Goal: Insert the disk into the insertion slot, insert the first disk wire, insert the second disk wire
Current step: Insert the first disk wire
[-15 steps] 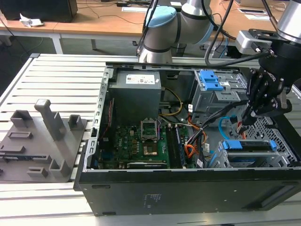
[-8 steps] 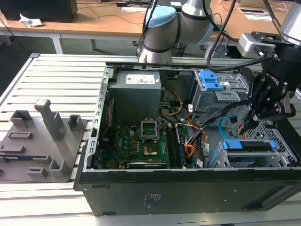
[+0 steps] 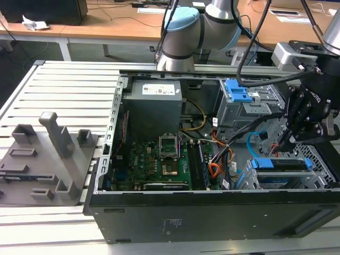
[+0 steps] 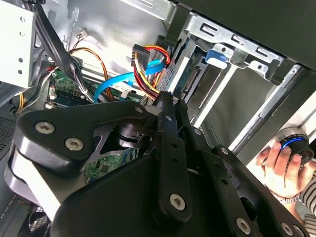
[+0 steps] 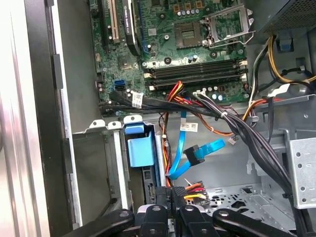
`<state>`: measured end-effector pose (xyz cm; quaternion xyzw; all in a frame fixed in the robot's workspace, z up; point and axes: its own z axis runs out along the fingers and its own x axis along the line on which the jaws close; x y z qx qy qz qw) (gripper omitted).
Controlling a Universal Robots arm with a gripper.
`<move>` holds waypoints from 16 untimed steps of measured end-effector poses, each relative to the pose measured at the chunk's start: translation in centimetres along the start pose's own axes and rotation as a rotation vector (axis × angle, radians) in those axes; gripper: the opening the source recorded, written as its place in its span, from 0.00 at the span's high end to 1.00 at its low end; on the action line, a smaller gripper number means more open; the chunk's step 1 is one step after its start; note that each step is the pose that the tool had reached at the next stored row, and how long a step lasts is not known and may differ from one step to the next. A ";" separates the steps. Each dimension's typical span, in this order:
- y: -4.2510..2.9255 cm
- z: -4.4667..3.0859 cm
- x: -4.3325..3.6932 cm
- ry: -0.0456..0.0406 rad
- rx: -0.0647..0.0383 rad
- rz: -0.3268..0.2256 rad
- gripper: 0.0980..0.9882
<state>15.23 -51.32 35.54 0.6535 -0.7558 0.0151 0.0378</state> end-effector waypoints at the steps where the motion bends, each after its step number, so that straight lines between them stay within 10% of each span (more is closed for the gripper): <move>1: -0.16 0.00 0.04 0.0000 0.000 0.000 0.93; 6: -1.92 -0.05 -0.22 0.0003 -0.002 -0.002 0.93; 10: -1.93 -0.05 -0.20 -0.0008 -0.002 -0.002 0.93; 16: -2.00 0.07 0.90 -0.0265 -0.005 -0.006 0.93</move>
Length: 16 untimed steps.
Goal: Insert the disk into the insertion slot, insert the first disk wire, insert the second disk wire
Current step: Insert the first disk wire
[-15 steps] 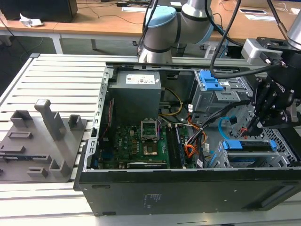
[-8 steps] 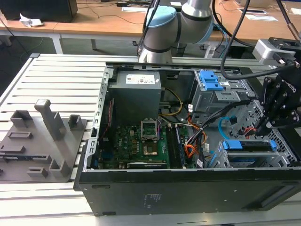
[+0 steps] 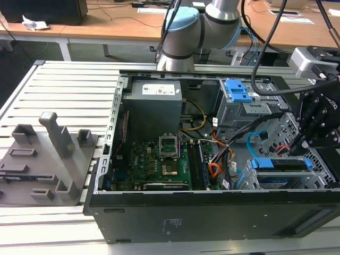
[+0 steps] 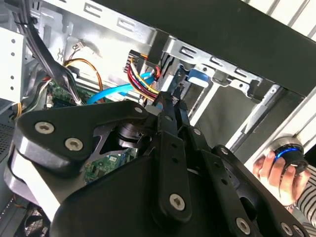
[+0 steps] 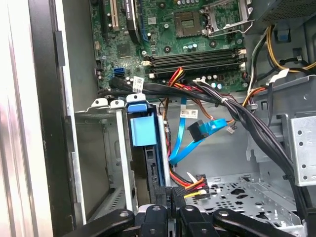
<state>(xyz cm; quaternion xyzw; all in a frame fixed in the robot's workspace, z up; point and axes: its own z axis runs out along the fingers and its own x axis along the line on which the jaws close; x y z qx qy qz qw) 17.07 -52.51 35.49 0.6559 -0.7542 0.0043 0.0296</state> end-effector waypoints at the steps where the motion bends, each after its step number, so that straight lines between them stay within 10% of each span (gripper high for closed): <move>1: 0.07 0.09 0.12 -0.0015 0.001 -0.016 0.93; 4: 0.11 0.25 0.16 0.0008 0.004 -0.087 0.93; 16: 0.28 0.89 0.54 0.0009 0.004 -0.089 0.93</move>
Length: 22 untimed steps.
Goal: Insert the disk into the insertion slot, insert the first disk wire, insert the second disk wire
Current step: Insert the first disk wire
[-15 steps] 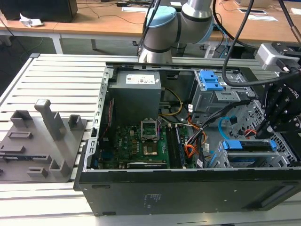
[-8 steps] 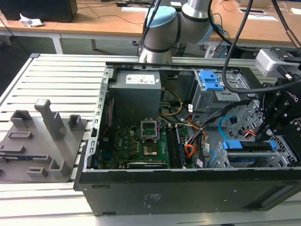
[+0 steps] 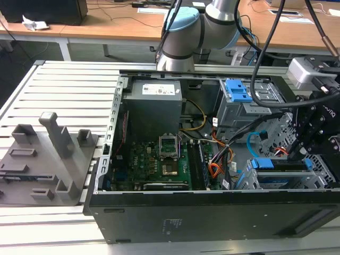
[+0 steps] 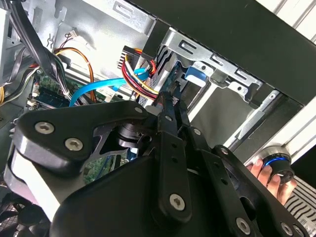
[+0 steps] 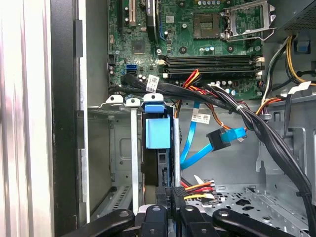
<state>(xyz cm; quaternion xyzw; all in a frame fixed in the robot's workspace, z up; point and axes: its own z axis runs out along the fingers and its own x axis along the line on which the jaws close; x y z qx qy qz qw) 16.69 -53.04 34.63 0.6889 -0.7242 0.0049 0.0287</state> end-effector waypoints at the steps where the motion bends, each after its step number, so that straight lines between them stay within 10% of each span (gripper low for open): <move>1: 0.00 0.05 0.00 -0.0002 0.000 0.000 0.93; 22: -0.31 1.28 0.00 -0.0001 0.000 0.000 0.93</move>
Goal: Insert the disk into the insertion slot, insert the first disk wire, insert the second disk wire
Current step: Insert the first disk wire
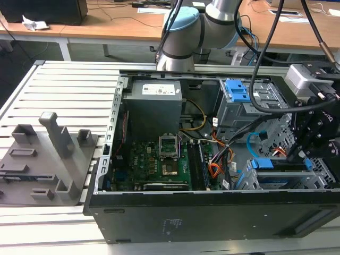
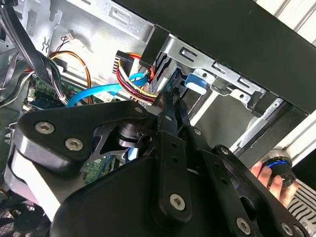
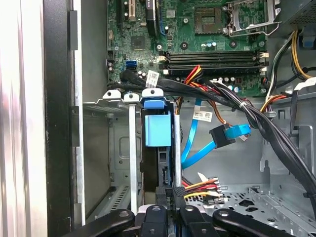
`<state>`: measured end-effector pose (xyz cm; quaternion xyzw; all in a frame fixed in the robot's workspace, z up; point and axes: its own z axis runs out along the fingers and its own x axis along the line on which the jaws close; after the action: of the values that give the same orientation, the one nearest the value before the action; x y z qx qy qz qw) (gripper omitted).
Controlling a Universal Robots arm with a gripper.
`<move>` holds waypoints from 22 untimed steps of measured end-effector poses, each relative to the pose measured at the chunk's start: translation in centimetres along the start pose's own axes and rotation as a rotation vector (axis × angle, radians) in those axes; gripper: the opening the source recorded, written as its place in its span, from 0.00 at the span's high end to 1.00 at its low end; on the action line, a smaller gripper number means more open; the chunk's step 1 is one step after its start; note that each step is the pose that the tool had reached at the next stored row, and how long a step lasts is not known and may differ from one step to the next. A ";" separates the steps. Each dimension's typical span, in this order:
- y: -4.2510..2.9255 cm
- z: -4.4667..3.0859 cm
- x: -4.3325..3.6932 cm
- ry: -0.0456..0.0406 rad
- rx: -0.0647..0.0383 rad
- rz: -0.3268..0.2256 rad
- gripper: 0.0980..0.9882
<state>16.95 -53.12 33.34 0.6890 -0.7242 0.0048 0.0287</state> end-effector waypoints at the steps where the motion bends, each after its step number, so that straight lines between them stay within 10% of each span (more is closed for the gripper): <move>1: 0.00 0.08 -0.01 -0.0017 0.000 0.000 0.93; 4: 0.01 -0.53 0.03 -0.0004 0.000 0.000 0.85; 12: 0.26 -7.25 -0.16 0.0038 0.000 0.000 0.99; 16: 0.44 -7.50 -0.15 0.0042 0.000 0.000 0.99; 22: 3.67 -7.38 0.03 0.0040 0.000 0.000 0.99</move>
<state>13.54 -52.62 40.83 0.6889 -0.7242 0.0063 0.0300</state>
